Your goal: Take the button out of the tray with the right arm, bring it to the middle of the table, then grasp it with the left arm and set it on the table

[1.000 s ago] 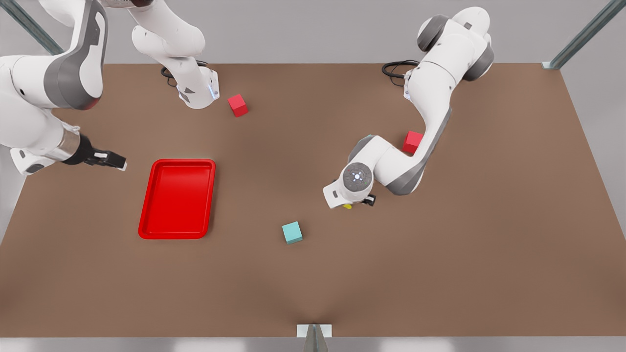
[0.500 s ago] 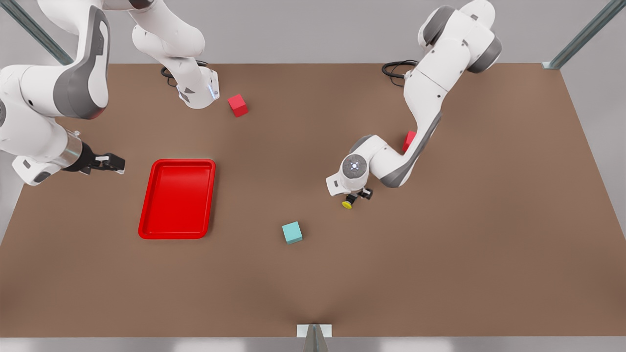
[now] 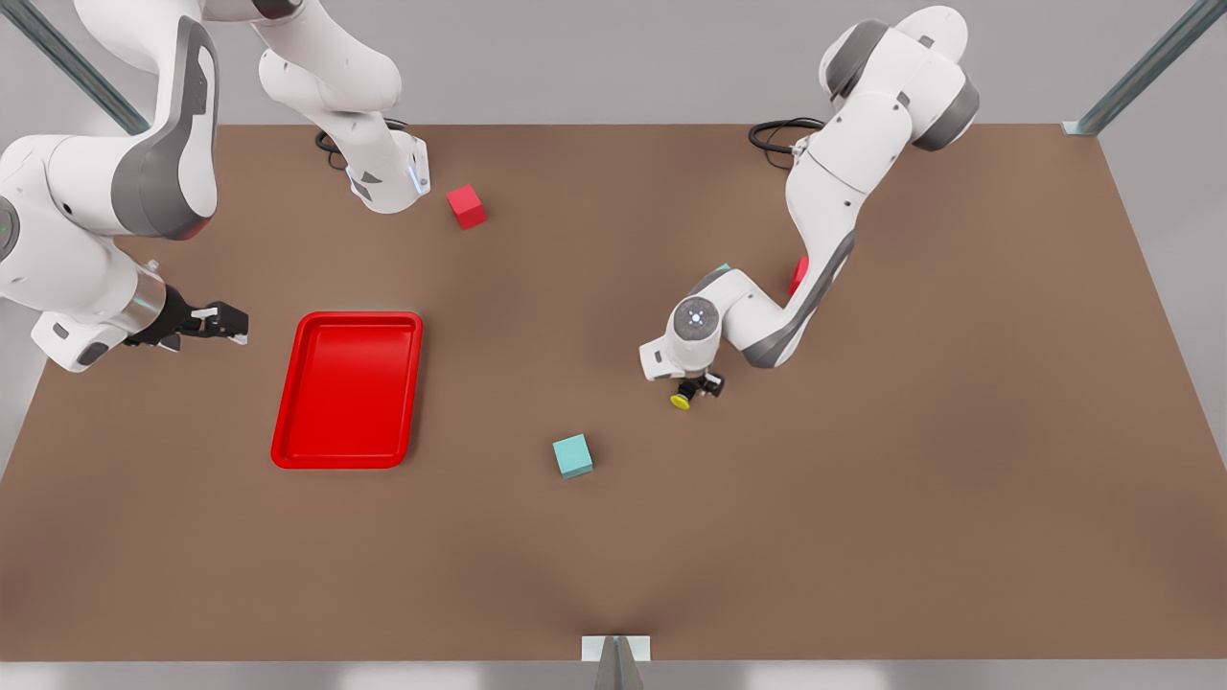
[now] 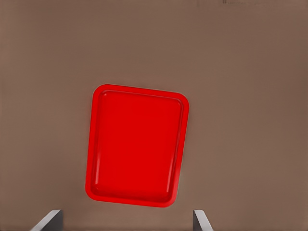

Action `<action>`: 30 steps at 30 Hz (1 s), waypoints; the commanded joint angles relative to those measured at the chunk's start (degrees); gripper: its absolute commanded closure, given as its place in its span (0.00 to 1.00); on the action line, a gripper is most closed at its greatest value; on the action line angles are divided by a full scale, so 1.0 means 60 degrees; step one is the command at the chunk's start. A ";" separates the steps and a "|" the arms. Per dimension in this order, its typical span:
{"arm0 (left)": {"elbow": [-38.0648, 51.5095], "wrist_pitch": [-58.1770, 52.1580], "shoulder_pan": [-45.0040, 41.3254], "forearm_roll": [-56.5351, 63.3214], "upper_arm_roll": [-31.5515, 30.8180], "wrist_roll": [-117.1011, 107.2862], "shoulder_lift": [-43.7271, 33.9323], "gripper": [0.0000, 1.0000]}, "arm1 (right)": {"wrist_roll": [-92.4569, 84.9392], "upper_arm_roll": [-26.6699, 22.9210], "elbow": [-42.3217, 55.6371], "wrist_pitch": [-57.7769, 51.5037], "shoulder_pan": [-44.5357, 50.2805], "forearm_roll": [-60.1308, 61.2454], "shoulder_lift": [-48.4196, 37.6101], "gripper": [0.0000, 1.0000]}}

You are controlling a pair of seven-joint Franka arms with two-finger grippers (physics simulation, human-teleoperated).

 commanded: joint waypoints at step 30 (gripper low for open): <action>0.0929 -0.1372 0.0548 0.0184 -0.0071 -0.2142 -0.0206 0.55 | -0.0603 0.0074 -0.0070 0.0263 0.0015 -0.0039 -0.0010 0.00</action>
